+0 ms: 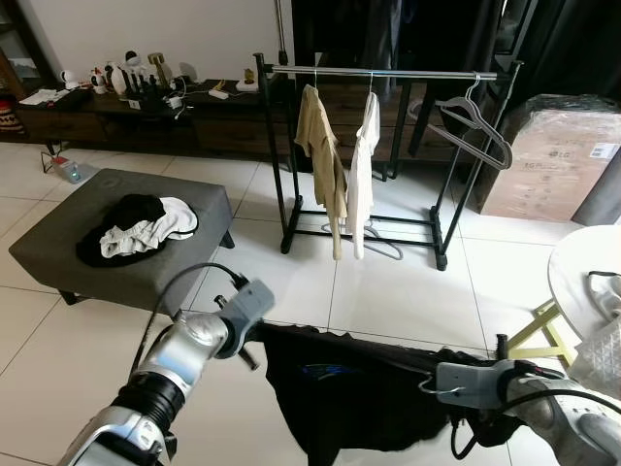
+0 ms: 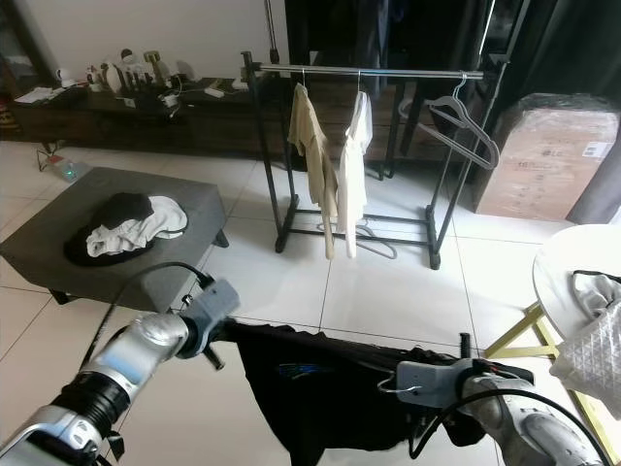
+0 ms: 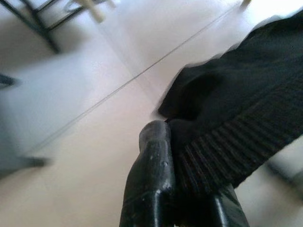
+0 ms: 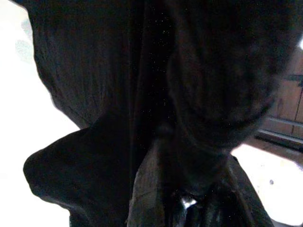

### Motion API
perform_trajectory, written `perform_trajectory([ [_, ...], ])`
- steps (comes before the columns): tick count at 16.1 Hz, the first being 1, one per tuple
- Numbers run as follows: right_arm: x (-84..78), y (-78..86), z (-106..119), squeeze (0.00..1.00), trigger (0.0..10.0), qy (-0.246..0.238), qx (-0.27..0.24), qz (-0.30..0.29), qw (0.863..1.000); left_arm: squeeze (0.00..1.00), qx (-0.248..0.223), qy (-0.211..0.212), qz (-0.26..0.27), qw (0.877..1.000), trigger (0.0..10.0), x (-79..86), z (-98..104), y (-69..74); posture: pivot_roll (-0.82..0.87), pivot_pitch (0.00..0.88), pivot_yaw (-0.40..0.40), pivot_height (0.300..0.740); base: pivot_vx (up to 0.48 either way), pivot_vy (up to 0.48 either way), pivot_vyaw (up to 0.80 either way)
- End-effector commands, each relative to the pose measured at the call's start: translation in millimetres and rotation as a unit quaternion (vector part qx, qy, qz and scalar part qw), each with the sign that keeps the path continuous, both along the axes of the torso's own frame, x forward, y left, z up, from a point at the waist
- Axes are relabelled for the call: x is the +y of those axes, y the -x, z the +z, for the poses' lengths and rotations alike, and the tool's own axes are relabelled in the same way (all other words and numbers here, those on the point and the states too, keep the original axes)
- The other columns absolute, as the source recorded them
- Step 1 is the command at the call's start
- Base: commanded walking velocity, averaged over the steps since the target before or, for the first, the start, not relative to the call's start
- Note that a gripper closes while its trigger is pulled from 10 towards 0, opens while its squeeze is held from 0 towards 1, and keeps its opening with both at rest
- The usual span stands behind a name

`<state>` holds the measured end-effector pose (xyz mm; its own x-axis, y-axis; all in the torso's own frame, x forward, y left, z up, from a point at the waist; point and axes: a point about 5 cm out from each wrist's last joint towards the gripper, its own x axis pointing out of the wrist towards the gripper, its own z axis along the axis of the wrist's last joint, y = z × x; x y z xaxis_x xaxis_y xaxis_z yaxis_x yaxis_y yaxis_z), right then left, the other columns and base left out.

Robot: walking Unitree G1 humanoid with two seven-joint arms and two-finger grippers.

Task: Hang hanger

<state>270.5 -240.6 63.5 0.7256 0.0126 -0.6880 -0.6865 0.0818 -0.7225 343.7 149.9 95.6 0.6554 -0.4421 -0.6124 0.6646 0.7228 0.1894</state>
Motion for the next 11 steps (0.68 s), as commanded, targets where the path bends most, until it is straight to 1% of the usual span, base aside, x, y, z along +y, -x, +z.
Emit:
perform_trajectory([
  [1,-87.6,23.1,-0.9,0.00,10.0,0.108,0.045,-0.183,0.976,0.00,0.014,-0.017,0.095,0.995,0.0,61.3,12.9,2.3,-0.15,0.052,0.010,0.740,0.000,0.000,0.00],
  [2,-74.9,18.6,-4.8,0.00,10.0,0.042,0.042,-0.202,0.978,0.00,0.016,0.020,0.040,0.999,8.5,44.3,19.6,6.9,-0.15,0.054,0.011,0.740,0.000,0.000,0.00],
  [3,-56.1,11.7,-7.0,0.00,10.0,-0.036,0.038,-0.213,0.976,0.00,0.014,0.054,-0.029,0.998,10.0,21.9,22.2,16.1,-0.15,0.056,0.013,0.740,0.000,0.000,0.00],
  [4,-52.0,10.1,-7.4,0.00,10.0,-0.056,0.037,-0.218,0.974,0.00,0.014,0.064,-0.040,0.997,10.0,17.3,22.4,18.3,-0.15,0.058,0.013,0.740,0.000,0.000,0.00],
  [5,-38.9,5.0,-6.3,0.00,10.0,-0.113,0.034,-0.225,0.967,0.00,0.027,0.066,-0.078,0.994,10.0,8.0,16.4,27.9,-0.15,0.062,0.013,0.740,0.000,0.000,0.00],
  [6,-24.3,0.7,-2.1,0.00,10.0,-0.168,0.037,-0.225,0.959,1.00,0.047,0.035,-0.107,0.992,10.0,4.9,5.9,38.3,-0.15,0.067,0.013,0.740,0.000,0.000,0.00],
  [8,-15.2,-1.2,-0.1,0.00,10.0,-0.204,0.044,-0.222,0.953,1.00,0.053,0.025,-0.116,0.992,10.0,2.8,3.1,42.1,-0.15,0.075,0.013,0.740,0.000,0.000,0.00],
  [9,-3.2,-3.7,2.8,0.00,10.0,-0.238,0.052,-0.212,0.946,1.00,0.055,0.036,-0.136,0.988,10.0,-3.9,8.6,47.1,-0.15,0.085,0.012,0.740,0.000,0.000,0.00],
  [10,3.7,-3.8,2.7,0.00,10.0,-0.246,0.060,-0.200,0.947,1.00,0.056,0.043,-0.156,0.985,10.0,-9.0,11.3,50.5,-0.15,0.094,0.014,0.740,0.000,0.000,0.00],
  [11,6.8,-3.2,1.5,0.00,10.0,-0.247,0.066,-0.195,0.947,1.00,0.054,0.039,-0.165,0.984,10.0,-10.0,12.0,51.7,-0.15,0.097,0.015,0.740,0.000,0.000,0.00],
])
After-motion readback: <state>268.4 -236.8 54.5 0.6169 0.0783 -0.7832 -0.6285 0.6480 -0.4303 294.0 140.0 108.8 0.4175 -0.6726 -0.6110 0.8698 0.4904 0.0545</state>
